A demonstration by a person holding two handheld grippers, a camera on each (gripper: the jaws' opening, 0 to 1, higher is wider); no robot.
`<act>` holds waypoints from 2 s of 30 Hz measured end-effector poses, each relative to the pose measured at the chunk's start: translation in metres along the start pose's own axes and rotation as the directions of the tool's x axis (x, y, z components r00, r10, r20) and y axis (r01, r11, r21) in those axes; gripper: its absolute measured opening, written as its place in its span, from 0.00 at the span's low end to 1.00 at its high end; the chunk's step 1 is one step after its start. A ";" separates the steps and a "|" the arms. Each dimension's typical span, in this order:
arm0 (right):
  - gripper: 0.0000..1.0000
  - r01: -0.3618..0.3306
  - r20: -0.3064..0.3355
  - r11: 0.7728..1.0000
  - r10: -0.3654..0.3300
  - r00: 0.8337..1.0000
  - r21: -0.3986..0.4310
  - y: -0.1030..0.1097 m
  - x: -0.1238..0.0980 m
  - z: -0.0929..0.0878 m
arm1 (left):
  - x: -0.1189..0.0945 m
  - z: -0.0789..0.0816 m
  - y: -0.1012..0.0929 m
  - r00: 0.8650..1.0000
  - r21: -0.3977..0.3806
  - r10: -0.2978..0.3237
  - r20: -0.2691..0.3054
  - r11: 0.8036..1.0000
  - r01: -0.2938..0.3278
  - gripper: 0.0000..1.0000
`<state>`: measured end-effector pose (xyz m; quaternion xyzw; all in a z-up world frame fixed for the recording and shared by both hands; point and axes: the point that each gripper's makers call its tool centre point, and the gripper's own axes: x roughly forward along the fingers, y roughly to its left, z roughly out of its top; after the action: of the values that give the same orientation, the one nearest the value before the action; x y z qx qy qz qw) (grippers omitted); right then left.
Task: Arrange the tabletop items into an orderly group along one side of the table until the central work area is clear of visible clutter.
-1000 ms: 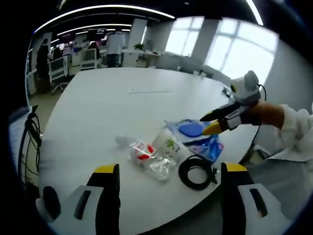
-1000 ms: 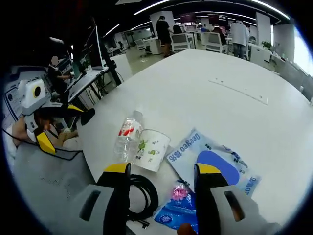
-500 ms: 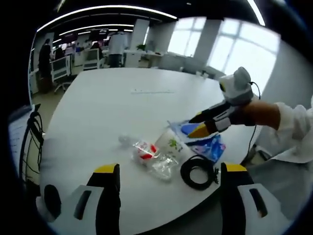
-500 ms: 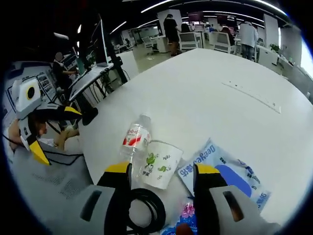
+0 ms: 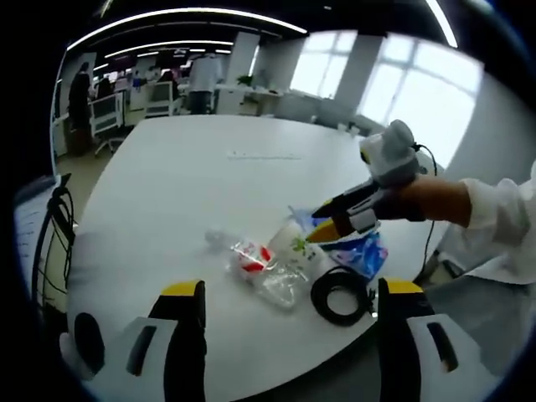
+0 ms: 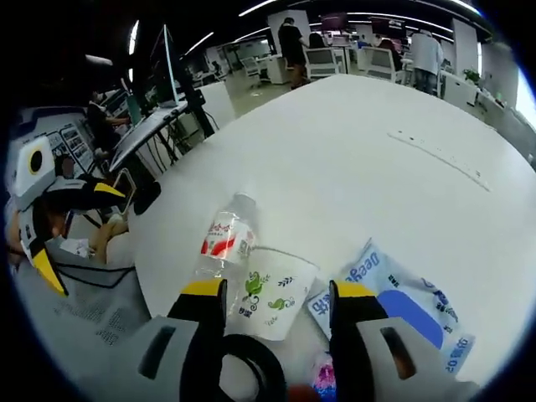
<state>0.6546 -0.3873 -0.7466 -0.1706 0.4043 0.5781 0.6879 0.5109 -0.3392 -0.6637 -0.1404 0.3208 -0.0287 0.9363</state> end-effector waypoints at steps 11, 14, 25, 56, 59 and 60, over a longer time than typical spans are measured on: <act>0.42 -0.026 -0.038 0.999 0.025 0.999 -0.022 0.004 0.020 -0.005 | -0.002 -0.003 0.007 1.000 -0.018 0.022 -0.008 1.000 -0.022 0.81; 0.42 -0.022 -0.050 1.000 0.021 0.999 -0.020 0.006 0.027 -0.008 | -0.002 -0.005 0.011 0.999 -0.028 0.032 -0.014 0.999 -0.032 0.81; 0.41 -0.017 -0.070 1.000 0.017 0.997 -0.006 0.007 0.037 -0.015 | 0.000 -0.012 0.012 0.998 -0.008 0.047 -0.043 0.999 -0.047 0.81; 0.38 0.095 0.126 0.993 -0.104 0.987 0.071 -0.019 0.033 0.036 | 0.008 -0.007 0.012 1.000 -0.002 0.015 -0.024 1.000 -0.015 0.82; 0.37 0.113 0.165 0.993 -0.119 0.979 0.046 -0.022 0.031 0.049 | 0.008 -0.008 0.012 1.000 -0.005 0.016 -0.023 1.000 -0.016 0.82; 0.37 0.118 0.186 0.992 -0.125 0.975 0.045 -0.023 0.031 0.055 | 0.008 -0.008 0.013 1.000 -0.003 0.017 -0.024 1.000 -0.017 0.82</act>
<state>0.6960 -0.3353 -0.7416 -0.1281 0.3358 0.5416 0.7600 0.5119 -0.3299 -0.6779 -0.1388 0.3330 -0.0217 0.9324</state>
